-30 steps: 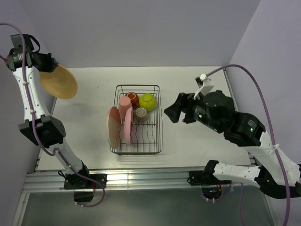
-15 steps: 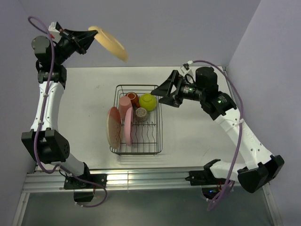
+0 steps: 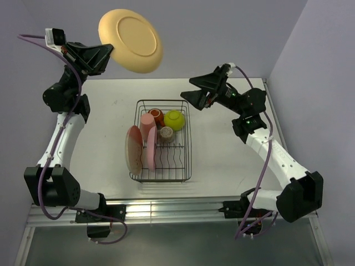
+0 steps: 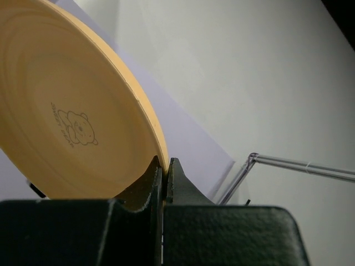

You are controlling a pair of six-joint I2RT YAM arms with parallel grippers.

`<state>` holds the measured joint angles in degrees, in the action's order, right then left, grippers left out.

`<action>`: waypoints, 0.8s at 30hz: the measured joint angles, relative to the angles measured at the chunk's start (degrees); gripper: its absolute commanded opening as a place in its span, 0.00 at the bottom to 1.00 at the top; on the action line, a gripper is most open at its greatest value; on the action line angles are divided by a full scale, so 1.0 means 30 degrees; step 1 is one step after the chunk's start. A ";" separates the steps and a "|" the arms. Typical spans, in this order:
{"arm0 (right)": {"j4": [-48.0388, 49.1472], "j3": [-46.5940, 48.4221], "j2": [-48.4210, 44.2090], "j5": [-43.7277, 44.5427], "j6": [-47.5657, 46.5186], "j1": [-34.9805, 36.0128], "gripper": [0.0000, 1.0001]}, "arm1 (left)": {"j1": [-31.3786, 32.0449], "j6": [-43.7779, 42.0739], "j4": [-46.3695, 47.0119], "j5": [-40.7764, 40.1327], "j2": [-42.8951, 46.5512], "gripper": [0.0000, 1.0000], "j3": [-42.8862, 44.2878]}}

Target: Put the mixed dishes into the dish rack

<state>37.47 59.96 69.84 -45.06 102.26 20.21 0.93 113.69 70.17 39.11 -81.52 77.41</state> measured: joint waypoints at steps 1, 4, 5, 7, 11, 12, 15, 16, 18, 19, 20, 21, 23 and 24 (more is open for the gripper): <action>0.0845 0.0226 0.0444 0.0080 0.0386 0.0000 0.88 | 0.0270 0.0015 0.0175 -0.0226 0.0211 0.00 -0.0466; 0.2601 0.1362 0.2237 0.0335 0.1078 0.0000 0.87 | 0.1304 0.0066 0.0495 -0.1282 0.0794 0.00 -0.1770; 0.2900 0.1741 0.2798 0.0379 0.1188 0.0000 0.86 | 0.1661 0.0066 0.0525 -0.1632 0.0947 0.00 -0.2120; 0.3446 0.2331 0.3840 0.0561 0.1399 0.0000 0.86 | 0.2259 0.0066 0.0517 -0.2186 0.1202 0.00 -0.2681; 0.4845 0.2805 0.5275 0.0947 0.2084 0.0080 0.84 | 0.3067 0.0066 0.0634 -0.3235 0.1464 0.00 -0.3257; 0.5173 0.2929 0.5566 0.1064 0.2251 0.0117 0.84 | 0.3169 0.0066 0.0670 -0.3468 0.1501 0.00 -0.3417; 0.6178 0.3701 0.6448 0.1501 0.2907 0.0313 0.82 | 0.3395 0.0066 0.0809 -0.4095 0.1588 0.00 -0.3963; 0.6506 0.3949 0.6674 0.1705 0.3111 0.0415 0.82 | 0.3461 0.0066 0.0823 -0.4240 0.1588 0.00 -0.4131; 0.7278 0.4357 0.7053 0.2040 0.3453 0.0619 0.82 | 0.3606 0.0066 0.0823 -0.4481 0.1588 0.00 -0.4452; 0.7606 0.4626 0.7242 0.2171 0.3570 0.0729 0.81 | 0.3679 0.0066 0.0816 -0.4554 0.1588 0.00 -0.4605; 0.7788 0.4932 0.7424 0.2251 0.3628 0.0831 0.81 | 0.3774 0.0066 0.0823 -0.4612 0.1588 0.00 -0.4765; 0.7890 0.5282 0.7613 0.2310 0.3716 0.0918 0.81 | 0.3883 0.0066 0.0816 -0.4663 0.1588 0.00 -0.4896; 0.8080 0.6142 0.8102 0.2463 0.3825 0.1100 0.77 | 0.4116 0.0066 0.0816 -0.4728 0.1588 0.00 -0.5064; 0.8123 0.6484 0.8298 0.2535 0.3840 0.1173 0.76 | 0.4226 0.0066 0.0816 -0.4736 0.1588 0.00 -0.5100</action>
<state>61.84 79.42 94.74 -37.45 113.78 23.73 13.61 113.89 72.62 24.91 -76.75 62.11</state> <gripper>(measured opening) 0.798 0.037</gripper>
